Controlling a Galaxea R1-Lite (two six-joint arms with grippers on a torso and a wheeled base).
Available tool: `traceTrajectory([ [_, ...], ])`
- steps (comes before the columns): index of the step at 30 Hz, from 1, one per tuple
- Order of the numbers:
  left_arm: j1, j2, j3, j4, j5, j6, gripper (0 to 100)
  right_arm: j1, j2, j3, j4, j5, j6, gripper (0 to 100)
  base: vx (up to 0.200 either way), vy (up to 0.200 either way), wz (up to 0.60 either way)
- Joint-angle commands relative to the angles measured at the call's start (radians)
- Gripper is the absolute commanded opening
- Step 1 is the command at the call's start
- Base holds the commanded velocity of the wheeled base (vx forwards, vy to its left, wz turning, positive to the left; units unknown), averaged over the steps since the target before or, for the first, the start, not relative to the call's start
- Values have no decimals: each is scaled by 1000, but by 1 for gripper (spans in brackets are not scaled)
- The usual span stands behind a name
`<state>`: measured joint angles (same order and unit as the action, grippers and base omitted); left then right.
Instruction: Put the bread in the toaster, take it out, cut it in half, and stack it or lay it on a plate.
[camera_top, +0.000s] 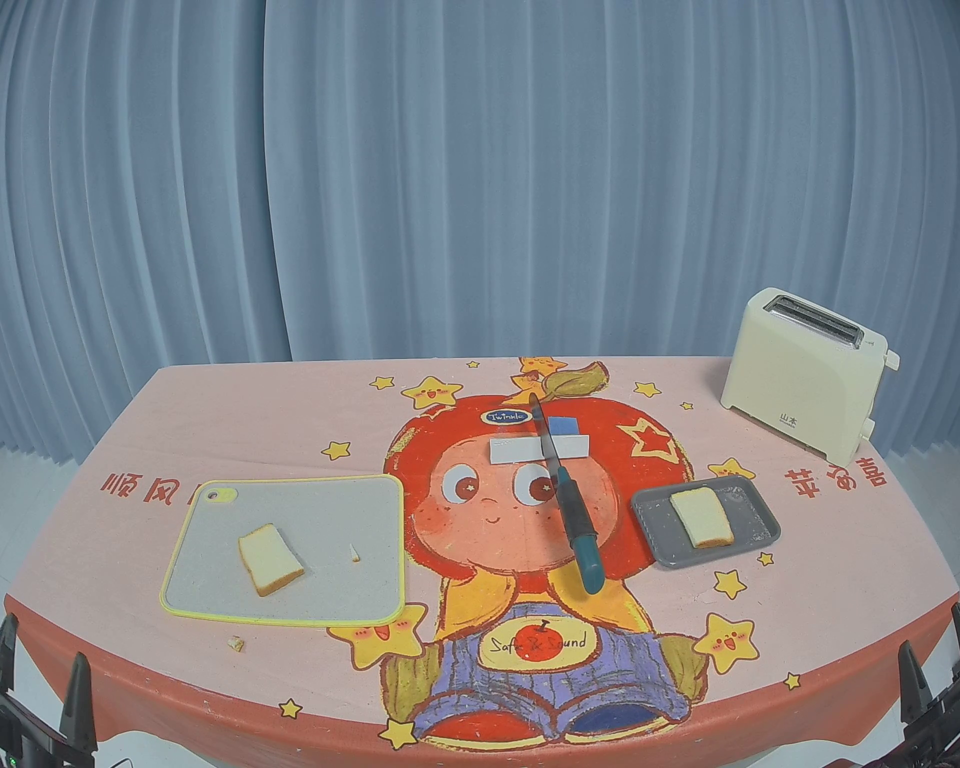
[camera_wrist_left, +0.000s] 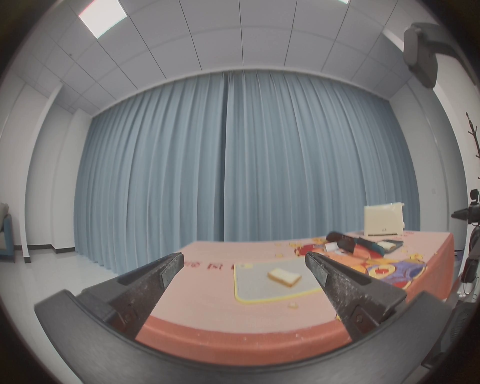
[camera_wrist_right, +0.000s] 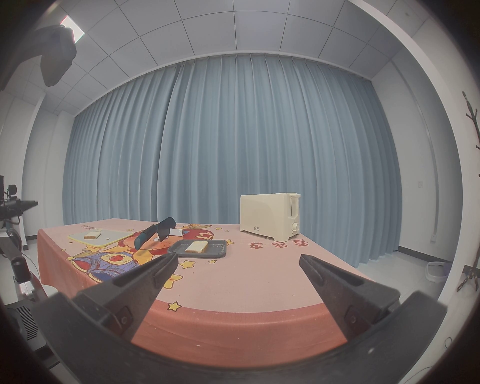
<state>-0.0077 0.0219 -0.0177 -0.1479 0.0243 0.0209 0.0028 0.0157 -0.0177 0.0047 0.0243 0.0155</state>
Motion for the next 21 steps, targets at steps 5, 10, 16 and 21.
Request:
traceTrajectory([
  [5,0,1,18,-13,22,-4,100,0,-10,18,0,0,0,100,0,0,0],
  [10,0,1,18,-21,13,-4,100,0,-10,18,0,0,0,100,0,0,0],
  [16,0,1,18,-39,-64,-12,100,0,-10,18,0,0,0,100,0,0,0],
  [21,0,1,18,-75,-78,-15,100,0,-10,18,0,0,0,100,0,0,0],
])
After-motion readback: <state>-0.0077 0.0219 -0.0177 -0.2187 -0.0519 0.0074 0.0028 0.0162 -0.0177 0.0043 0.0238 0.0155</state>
